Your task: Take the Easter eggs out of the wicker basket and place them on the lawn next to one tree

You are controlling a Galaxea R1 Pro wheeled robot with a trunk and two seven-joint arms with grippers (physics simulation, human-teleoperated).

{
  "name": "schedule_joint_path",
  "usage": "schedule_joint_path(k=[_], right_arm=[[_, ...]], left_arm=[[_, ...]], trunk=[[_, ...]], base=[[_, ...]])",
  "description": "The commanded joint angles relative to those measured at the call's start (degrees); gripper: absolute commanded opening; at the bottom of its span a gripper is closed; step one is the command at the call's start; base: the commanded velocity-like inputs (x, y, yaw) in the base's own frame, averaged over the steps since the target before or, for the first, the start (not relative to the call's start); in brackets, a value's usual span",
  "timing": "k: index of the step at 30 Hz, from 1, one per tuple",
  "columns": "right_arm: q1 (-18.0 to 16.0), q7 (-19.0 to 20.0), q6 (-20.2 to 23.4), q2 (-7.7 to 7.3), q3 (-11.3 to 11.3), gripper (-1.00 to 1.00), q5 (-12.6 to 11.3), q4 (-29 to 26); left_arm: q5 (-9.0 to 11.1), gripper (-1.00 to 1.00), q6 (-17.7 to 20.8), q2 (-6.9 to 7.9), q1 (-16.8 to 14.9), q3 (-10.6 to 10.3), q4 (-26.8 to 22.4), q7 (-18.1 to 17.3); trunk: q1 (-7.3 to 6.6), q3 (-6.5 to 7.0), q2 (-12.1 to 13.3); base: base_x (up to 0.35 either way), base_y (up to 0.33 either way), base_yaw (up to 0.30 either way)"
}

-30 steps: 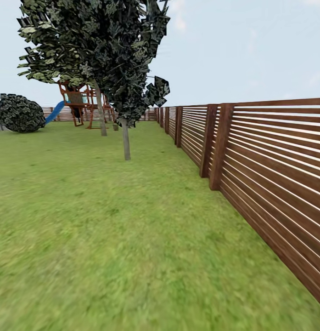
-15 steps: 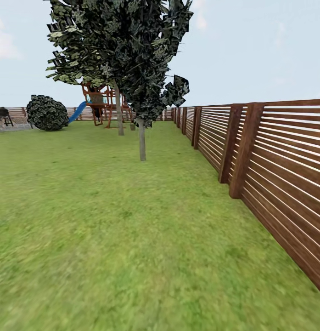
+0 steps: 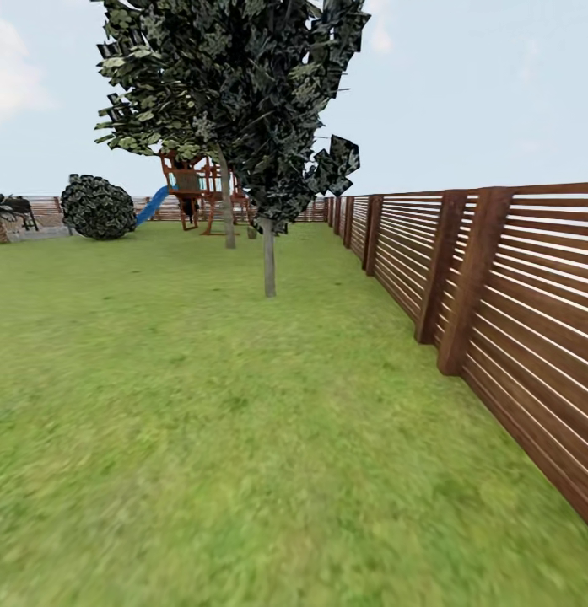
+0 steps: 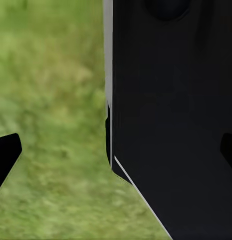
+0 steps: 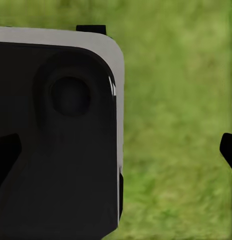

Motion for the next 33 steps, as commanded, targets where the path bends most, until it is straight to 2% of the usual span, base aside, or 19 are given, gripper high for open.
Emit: schedule_joint_path(k=[1,10,27,33], right_arm=[[-0.04,0.00,0.01,-0.01,0.01,1.00,-0.01,0.04],[-0.04,-0.03,0.01,-0.01,0.02,1.00,0.06,0.04],[-0.04,0.00,0.01,-0.01,0.10,1.00,0.17,0.04],[-0.04,0.00,0.00,0.02,-0.06,1.00,-0.17,0.04]], left_arm=[[0.01,1.00,0.01,0.01,0.02,0.03,-0.09,0.01],[0.01,1.00,0.01,0.00,0.02,0.01,-0.09,0.01],[0.01,1.00,0.01,-0.01,0.02,0.02,-0.09,0.01],[0.01,1.00,0.01,-0.03,0.02,0.03,-0.09,0.01]], trunk=[[0.03,-0.04,-0.02],[0.03,-0.04,-0.02],[0.03,-0.04,-0.02],[0.03,-0.04,-0.02]], base=[[0.330,0.000,0.226],[0.330,0.000,0.222],[0.330,0.000,0.010],[0.330,0.000,0.185]])
